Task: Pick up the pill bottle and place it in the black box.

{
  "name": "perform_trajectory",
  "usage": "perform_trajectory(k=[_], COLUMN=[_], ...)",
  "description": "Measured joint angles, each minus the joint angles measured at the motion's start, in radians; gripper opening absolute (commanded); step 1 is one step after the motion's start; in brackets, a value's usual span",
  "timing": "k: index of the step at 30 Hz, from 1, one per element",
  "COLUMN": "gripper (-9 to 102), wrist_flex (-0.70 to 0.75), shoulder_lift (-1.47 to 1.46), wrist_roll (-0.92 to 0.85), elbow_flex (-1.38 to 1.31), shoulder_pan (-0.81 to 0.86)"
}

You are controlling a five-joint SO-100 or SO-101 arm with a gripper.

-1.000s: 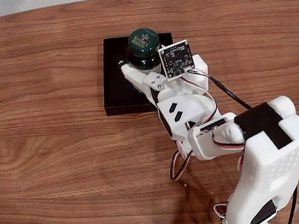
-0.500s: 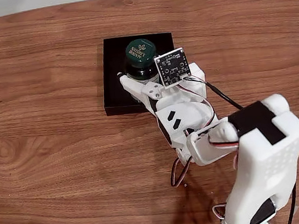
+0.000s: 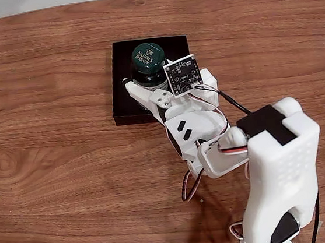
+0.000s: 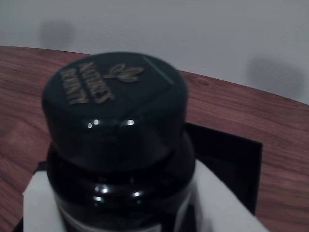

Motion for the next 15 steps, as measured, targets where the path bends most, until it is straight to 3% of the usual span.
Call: perform_trajectory(k=[7,15], gripper=[38,44], wrist_flex=[-0.017,-0.017], shoulder_lift=[-0.002,-0.002], wrist_roll=[0.003,0.003], elbow_flex=[0.0,0.023], shoulder_pan=[-0.003,0.005])
